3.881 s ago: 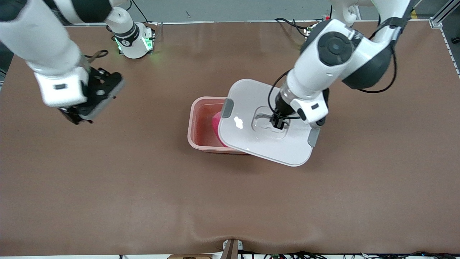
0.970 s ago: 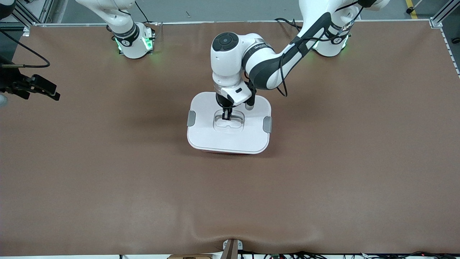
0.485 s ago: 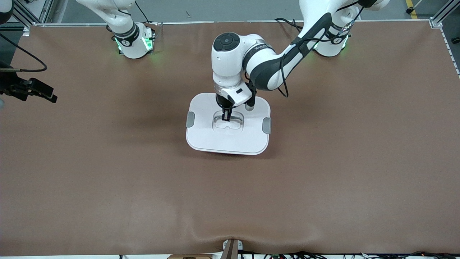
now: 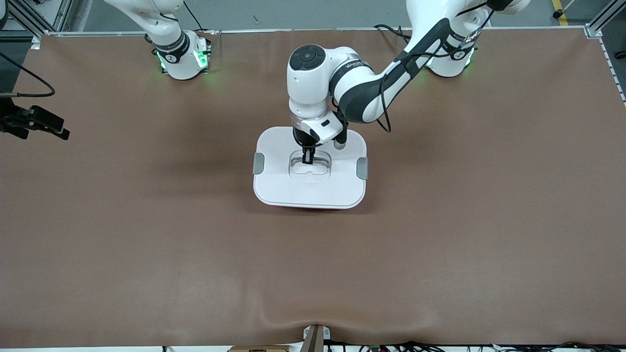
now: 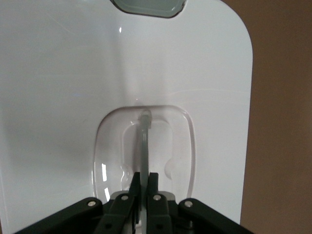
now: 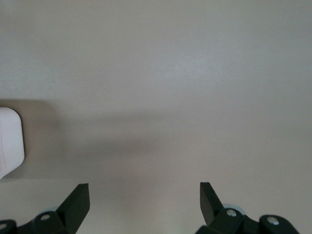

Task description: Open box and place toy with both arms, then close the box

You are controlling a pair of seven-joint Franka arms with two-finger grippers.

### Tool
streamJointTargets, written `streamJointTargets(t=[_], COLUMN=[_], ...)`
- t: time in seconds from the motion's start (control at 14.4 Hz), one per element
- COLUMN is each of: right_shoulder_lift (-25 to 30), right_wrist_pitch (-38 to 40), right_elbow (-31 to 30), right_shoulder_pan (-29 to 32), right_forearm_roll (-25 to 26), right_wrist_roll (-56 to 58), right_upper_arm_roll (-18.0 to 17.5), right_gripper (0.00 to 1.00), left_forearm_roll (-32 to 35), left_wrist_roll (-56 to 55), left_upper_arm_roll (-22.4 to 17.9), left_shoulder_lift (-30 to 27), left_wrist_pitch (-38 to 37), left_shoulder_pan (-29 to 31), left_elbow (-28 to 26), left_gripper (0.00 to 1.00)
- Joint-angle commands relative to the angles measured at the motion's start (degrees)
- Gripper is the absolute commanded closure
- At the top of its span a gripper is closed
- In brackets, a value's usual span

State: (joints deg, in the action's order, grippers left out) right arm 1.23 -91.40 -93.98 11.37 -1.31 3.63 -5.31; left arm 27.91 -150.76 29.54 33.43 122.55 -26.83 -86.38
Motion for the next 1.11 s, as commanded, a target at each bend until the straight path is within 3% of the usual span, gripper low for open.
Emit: streamJointTargets(t=[0.0,1.04], right_shoulder_lift=[-0.3,-0.4], right_wrist_pitch=[0.6,0.5], right_elbow=[1.0,1.1], right_shoulder_pan=[0.6,0.3], right_forearm_roll=[0.4,0.4], right_wrist_roll=[0.6,0.2], right_upper_arm_roll=[-0.7,-0.8], right_gripper=[0.00,0.00], left_forearm_roll=[0.4,0.5], left_wrist_roll=[-0.9,-2.4], left_upper_arm_roll=[0.1,0.0], left_shoulder_lift=[0.1,0.9], left_wrist_pitch=[0.8,0.8], left_shoulder_pan=[-0.2,-1.3], left_elbow=[-0.1,-0.4], left_gripper=[1.00,1.00])
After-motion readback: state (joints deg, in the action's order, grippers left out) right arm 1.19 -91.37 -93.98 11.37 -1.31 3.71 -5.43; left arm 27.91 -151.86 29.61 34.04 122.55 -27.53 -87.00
